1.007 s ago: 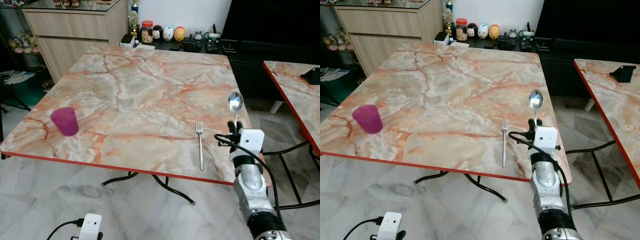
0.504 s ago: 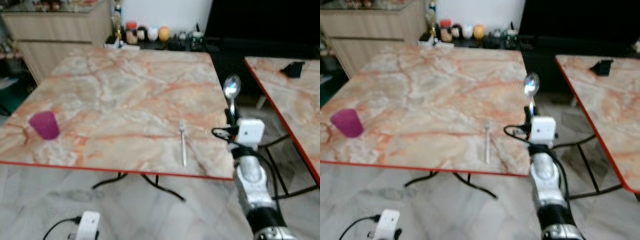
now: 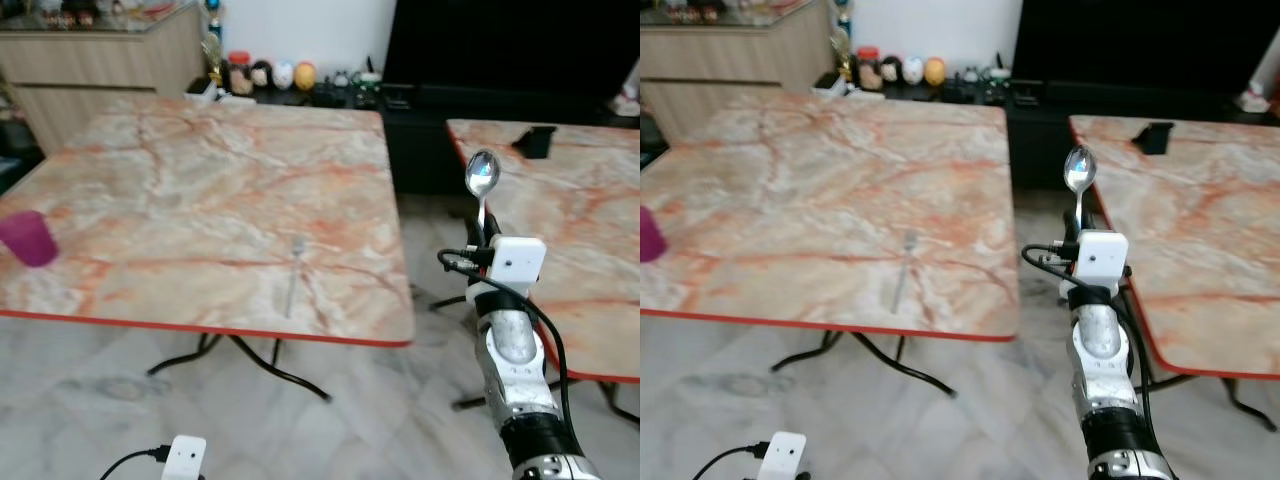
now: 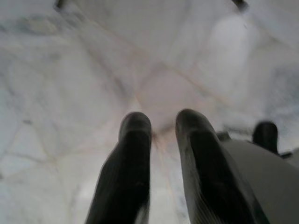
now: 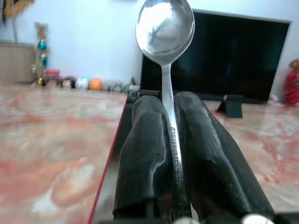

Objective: Setting the table

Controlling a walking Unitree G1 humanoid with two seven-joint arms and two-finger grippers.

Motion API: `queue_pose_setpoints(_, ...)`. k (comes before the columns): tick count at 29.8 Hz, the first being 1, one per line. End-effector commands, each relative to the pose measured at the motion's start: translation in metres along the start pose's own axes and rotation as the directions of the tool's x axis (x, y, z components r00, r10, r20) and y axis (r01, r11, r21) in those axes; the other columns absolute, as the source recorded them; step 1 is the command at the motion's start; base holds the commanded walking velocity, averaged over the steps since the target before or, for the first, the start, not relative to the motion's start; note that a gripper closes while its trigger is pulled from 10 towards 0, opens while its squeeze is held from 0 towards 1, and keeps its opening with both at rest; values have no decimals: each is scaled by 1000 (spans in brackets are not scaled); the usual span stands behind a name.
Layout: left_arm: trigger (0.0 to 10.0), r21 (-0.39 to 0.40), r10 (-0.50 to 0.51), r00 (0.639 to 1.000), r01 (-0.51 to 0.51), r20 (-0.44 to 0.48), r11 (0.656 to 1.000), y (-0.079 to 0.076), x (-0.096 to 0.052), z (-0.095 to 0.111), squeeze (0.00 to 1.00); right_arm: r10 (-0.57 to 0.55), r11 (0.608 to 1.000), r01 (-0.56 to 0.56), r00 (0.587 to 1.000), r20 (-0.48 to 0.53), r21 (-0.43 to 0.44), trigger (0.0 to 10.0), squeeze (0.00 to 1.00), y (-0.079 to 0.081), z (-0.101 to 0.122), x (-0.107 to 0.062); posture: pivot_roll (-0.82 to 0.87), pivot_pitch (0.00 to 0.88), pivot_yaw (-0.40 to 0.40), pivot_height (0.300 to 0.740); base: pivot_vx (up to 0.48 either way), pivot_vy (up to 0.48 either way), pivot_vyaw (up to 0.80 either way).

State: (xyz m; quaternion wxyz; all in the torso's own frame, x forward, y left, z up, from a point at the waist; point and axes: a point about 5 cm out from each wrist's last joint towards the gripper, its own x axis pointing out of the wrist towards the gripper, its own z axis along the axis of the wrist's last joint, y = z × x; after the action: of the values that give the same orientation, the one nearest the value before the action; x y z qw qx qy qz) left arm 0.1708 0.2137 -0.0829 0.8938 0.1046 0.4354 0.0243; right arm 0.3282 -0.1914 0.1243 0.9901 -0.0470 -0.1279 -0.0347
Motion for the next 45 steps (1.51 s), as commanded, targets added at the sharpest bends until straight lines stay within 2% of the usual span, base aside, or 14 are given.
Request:
queue_pose_setpoints(1, 10000, 9, 0, 1000, 0, -15, 1000, 0, 0, -3, 0, 1, 1000, -1, 1000, 11, 11, 10000, 0, 2, 4, 3, 35, 0, -43, 731, 0, -480, 0)
queue_pose_setpoints(20, 10000, 9, -6, 1000, 6, -16, 1000, 0, 0, -3, 0, -48, 997, 47, 999, 3, 54, 10000, 0, -5, 5, 4, 31, 0, -32, 731, 0, -480, 0)
queue_pose_setpoints(29, 10000, 21, -4, 1000, 5, -20, 1000, 4, -1, -4, 0, -45, 997, 45, 999, 3, 68, 10000, 0, -1, 5, 3, 29, 0, -18, 731, 0, -480, 0)
queue_pose_setpoints(34, 10000, 32, -13, 1000, 14, -21, 999, 3, -1, -4, 0, -76, 993, 76, 997, 1, 87, 10000, 0, -5, 3, 0, 24, 0, -16, 731, 0, -480, 0)
queue_pose_setpoints(45, 10000, 8, 12, 1000, -12, -20, 1000, 8, -1, -4, 0, -72, 994, 72, 997, 2, 82, 10000, 0, -5, 4, -1, 22, 0, -16, 731, 0, -475, 0)
